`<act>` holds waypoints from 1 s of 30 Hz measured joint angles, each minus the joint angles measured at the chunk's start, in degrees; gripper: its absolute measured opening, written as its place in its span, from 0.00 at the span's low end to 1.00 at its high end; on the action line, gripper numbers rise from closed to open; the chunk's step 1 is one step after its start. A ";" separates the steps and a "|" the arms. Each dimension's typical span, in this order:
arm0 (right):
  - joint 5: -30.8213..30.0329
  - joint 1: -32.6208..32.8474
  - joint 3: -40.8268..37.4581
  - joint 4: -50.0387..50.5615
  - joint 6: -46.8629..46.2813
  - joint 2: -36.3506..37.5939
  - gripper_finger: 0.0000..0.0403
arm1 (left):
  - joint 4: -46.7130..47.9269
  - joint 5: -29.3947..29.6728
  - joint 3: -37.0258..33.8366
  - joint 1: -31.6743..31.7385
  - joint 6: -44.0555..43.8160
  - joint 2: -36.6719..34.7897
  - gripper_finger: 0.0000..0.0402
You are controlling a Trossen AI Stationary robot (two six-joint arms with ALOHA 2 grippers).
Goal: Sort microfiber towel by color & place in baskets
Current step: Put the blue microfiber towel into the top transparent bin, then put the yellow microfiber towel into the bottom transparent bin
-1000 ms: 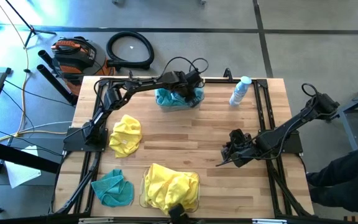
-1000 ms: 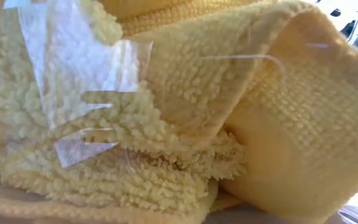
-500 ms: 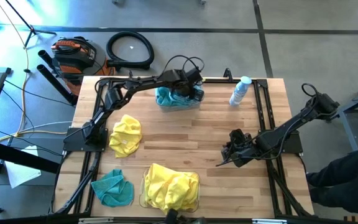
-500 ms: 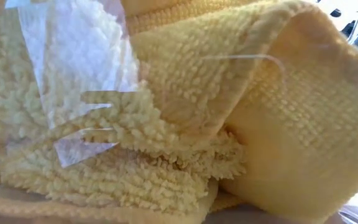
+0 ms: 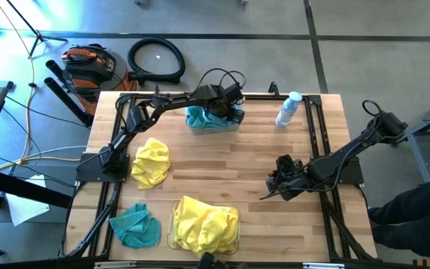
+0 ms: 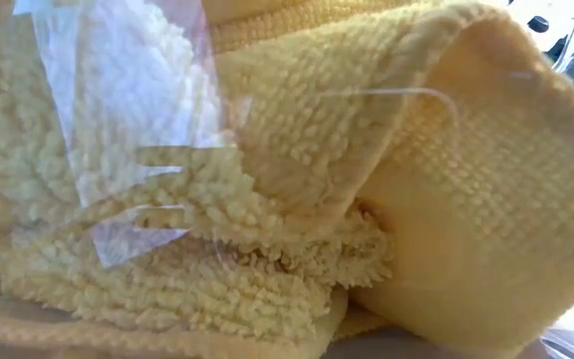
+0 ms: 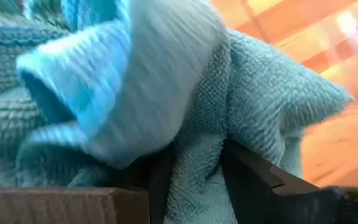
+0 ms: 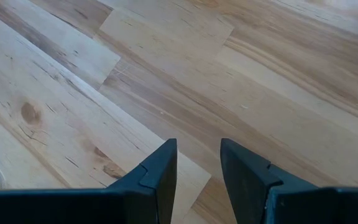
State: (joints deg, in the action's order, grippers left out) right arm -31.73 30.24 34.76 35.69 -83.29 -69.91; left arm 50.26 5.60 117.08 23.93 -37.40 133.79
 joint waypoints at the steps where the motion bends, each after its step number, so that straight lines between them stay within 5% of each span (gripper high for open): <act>1: 0.00 0.02 0.00 0.00 0.00 0.00 0.29 | 0.25 -0.04 0.26 0.02 0.08 -0.48 0.32; 19: 0.00 0.02 0.00 -0.16 -0.20 0.00 0.29 | 1.47 4.16 2.34 -1.29 6.22 -14.59 0.32; 30: -0.02 0.02 0.00 -0.74 -0.68 0.00 0.29 | 11.64 7.85 -4.50 -10.32 13.99 -25.31 0.32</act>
State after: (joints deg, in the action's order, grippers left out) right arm -31.75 30.25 34.76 34.95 -83.96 -69.91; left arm 61.91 13.45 112.58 13.61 -23.41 108.48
